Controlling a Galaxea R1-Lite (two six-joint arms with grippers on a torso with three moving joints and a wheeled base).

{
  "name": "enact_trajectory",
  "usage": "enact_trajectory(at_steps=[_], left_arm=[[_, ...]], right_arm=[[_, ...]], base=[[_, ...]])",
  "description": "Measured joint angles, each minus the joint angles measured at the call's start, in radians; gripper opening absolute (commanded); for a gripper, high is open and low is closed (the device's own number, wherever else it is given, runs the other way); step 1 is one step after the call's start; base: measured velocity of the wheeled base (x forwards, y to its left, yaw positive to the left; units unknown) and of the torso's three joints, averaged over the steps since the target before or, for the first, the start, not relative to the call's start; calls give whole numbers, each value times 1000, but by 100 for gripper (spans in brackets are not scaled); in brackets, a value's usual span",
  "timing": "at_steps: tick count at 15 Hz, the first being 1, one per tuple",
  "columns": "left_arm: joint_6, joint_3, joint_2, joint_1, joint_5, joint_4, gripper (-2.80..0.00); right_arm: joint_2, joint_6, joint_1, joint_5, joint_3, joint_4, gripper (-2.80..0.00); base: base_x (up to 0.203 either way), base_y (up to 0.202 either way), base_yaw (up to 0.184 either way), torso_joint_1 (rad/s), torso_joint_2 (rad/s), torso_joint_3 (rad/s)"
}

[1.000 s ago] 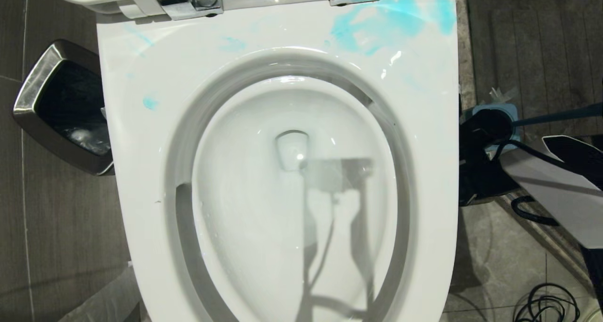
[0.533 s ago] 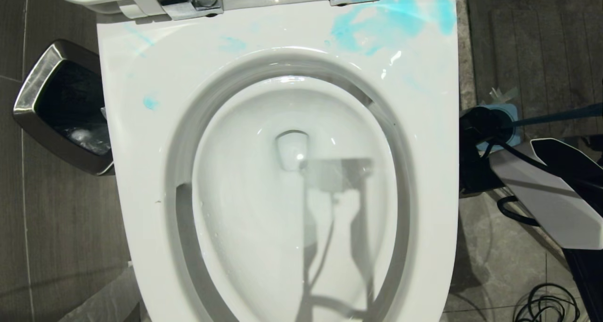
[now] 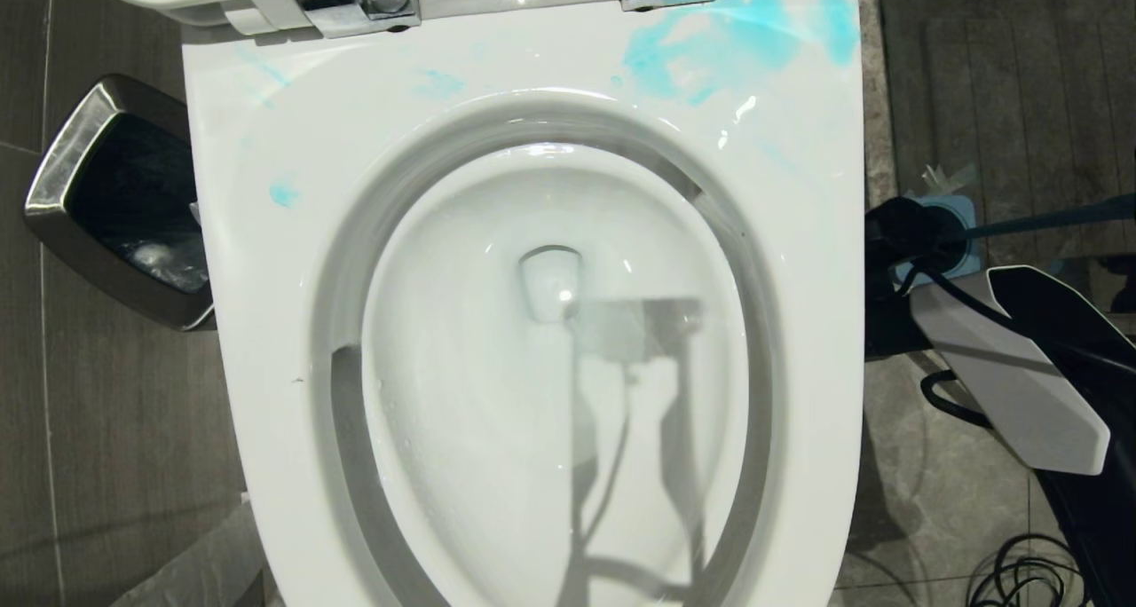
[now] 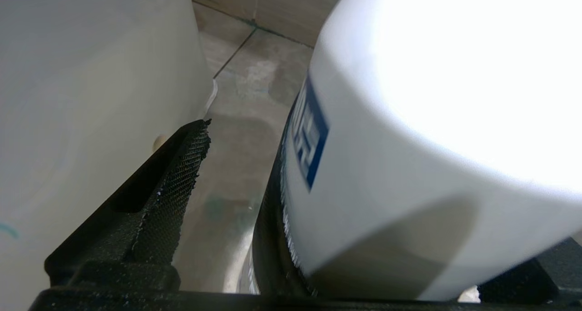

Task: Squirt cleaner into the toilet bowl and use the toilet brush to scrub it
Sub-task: Pour in the cleaning agent

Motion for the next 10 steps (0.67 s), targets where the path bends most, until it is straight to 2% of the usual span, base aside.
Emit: enact_trajectory(at_steps=[6, 7, 10], left_arm=[[0, 0, 0, 0, 0, 0, -280], [0, 0, 0, 0, 0, 0, -280], [0, 0, 0, 0, 0, 0, -280]], right_arm=[[32, 0, -1, -1, -49, 0, 0], [34, 1, -2, -1, -54, 0, -280], [42, 1, -3, -2, -72, 0, -280]], base=[[0, 0, 0, 0, 0, 0], [0, 0, 0, 0, 0, 0], [0, 0, 0, 0, 0, 0]])
